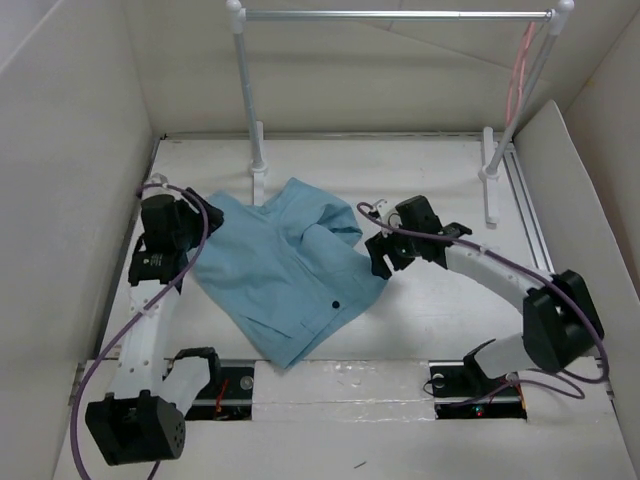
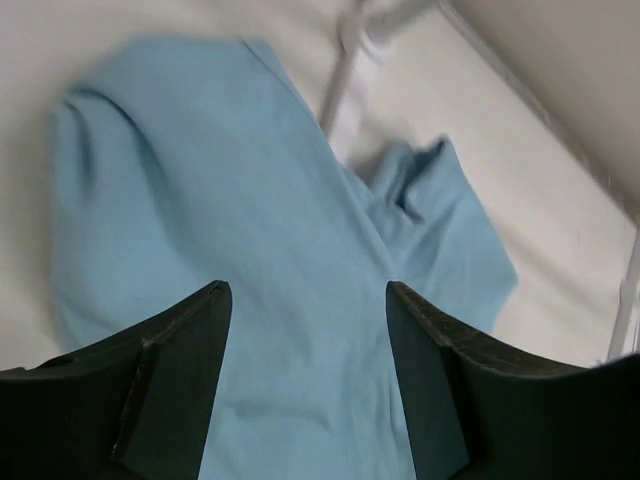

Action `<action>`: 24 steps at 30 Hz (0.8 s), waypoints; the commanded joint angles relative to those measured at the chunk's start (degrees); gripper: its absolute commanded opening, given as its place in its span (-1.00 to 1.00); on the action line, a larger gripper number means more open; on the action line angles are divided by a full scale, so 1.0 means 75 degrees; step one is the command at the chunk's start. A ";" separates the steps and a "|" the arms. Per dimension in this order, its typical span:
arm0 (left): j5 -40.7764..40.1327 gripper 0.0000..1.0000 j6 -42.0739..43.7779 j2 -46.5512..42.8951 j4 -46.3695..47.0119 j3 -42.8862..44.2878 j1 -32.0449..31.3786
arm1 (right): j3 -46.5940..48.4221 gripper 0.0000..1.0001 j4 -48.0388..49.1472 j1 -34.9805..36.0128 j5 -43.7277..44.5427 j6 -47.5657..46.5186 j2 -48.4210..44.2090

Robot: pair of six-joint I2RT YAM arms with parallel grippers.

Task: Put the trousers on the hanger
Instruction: Flatten out the trousers at the center of the board.

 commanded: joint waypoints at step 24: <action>0.0389 0.33 -0.2004 0.1508 -0.0152 -0.0622 -0.7790 | 0.1496 -1.00 -0.0236 -0.3525 0.2522 0.0869 -0.1109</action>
